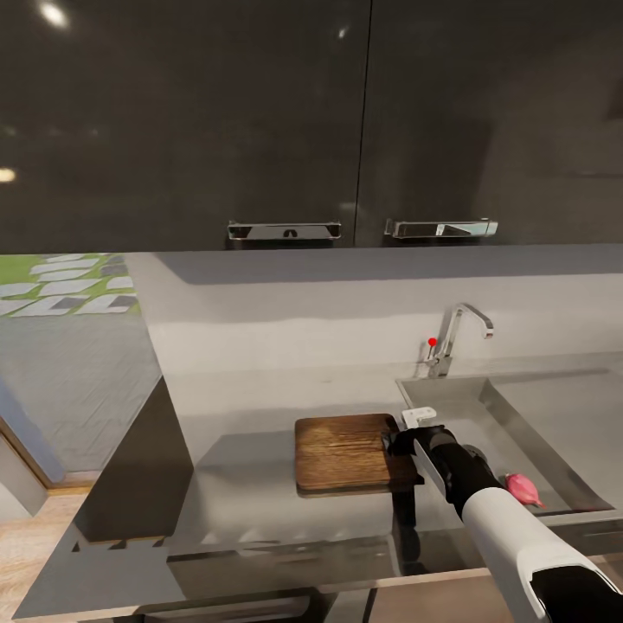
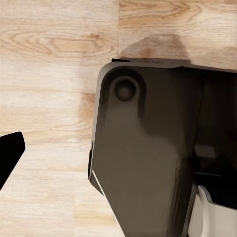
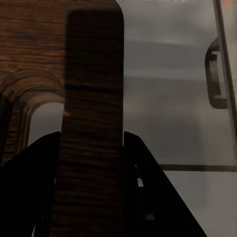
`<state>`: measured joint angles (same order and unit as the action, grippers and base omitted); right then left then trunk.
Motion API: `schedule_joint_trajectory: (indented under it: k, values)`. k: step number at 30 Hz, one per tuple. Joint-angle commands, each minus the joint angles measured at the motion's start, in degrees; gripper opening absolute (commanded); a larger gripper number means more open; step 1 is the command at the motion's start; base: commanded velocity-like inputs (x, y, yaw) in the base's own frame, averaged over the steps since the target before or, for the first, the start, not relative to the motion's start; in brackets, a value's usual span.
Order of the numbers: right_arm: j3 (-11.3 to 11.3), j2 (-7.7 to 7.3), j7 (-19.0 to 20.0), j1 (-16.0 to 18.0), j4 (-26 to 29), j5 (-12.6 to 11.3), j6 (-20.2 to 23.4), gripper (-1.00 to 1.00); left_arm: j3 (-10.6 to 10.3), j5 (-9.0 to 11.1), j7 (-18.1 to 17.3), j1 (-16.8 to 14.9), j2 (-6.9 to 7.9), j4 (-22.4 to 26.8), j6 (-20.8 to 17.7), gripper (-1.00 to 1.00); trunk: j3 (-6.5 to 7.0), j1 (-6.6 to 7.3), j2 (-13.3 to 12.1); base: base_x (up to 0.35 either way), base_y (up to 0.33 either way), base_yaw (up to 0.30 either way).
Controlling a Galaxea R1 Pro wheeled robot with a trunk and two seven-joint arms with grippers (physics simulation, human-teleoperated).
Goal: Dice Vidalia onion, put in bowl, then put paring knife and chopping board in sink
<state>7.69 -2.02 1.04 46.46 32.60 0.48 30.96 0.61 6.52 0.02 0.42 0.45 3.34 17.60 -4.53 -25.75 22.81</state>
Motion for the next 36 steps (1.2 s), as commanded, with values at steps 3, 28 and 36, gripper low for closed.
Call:
schedule_joint_trajectory:
  k: [3,28,36]
  values:
    - [0.3,-0.05,0.1,0.0,0.1,0.1,0.3,-1.0,0.0,0.3,0.0,0.0,-0.01,0.1,0.1,1.0,-0.11,-0.04,0.1,0.0,0.0,0.0]
    - [0.3,-0.04,0.1,0.0,0.1,0.1,0.3,-1.0,0.0,0.3,0.0,0.0,-0.01,0.1,0.1,1.0,-0.11,-0.04,0.1,0.0,0.0,0.0]
    - [0.3,-0.09,0.1,0.0,0.2,0.0,0.3,-1.0,0.0,0.3,0.0,0.0,-0.01,0.1,0.1,1.0,-0.11,-0.04,0.1,0.0,0.0,0.0]
